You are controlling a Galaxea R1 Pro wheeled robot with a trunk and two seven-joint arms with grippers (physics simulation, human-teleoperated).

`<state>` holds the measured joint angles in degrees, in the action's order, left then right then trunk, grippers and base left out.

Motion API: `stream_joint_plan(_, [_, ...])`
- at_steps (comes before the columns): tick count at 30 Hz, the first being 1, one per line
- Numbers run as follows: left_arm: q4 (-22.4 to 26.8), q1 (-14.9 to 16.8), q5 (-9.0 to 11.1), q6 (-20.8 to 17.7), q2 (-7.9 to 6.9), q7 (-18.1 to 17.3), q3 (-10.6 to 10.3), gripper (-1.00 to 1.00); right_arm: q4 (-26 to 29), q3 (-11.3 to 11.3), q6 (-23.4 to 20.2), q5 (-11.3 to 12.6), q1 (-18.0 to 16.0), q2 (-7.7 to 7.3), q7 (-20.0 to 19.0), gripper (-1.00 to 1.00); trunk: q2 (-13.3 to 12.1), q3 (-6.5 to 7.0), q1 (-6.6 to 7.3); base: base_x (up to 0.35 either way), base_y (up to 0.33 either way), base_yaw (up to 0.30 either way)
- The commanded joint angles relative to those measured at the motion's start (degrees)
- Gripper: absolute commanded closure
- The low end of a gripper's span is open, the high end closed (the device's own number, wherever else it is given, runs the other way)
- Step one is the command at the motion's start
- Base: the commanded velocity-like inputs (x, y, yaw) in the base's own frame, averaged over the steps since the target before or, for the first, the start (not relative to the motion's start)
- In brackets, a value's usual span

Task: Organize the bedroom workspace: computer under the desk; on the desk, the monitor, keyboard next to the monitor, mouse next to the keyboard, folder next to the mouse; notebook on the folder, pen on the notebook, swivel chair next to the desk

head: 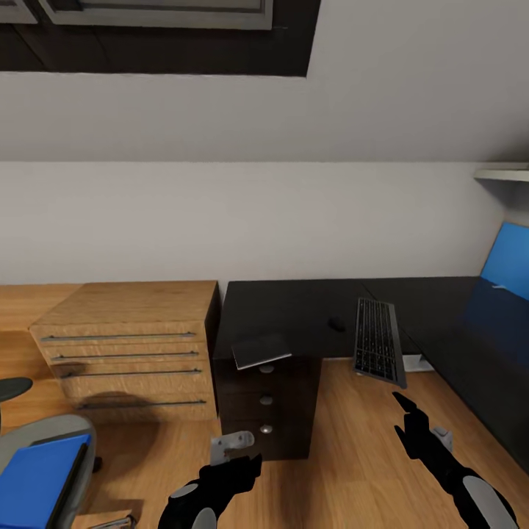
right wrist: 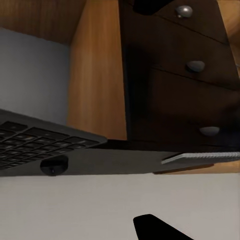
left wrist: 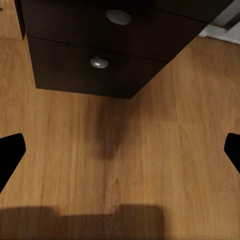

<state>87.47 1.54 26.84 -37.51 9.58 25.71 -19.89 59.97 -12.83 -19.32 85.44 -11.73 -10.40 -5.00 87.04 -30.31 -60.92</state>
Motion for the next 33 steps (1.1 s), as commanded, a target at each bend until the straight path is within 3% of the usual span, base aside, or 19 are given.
stream_joint_plan(1, [0.0,0.0,0.6,-0.1,0.00,0.6,-0.1,-1.00,0.0,-0.1,-0.3,0.3,0.0,0.01,-0.1,-1.00,0.4,-0.24,-0.22,0.000,0.000,0.000])
stream_joint_plan(14, [-2.6,0.0,0.7,-0.1,0.19,0.6,-0.6,-1.00,1.0,-0.1,-0.2,0.3,0.0,0.03,-0.9,-1.00,5.7,-2.58,-3.08,0.000,0.000,0.000])
stream_joint_plan(21, [-2.9,0.0,0.8,-0.1,0.26,0.7,-0.6,-1.00,5.4,-0.3,-0.3,0.3,0.0,0.05,-2.1,-1.00,8.5,-3.84,-4.62,0.000,0.000,0.000])
stream_joint_plan(33, [-2.9,0.0,0.7,-0.1,0.26,0.7,-0.5,-1.00,5.4,-0.2,-0.3,0.3,0.0,0.01,-2.0,-1.00,13.3,-5.99,-7.25,0.000,0.000,0.000])
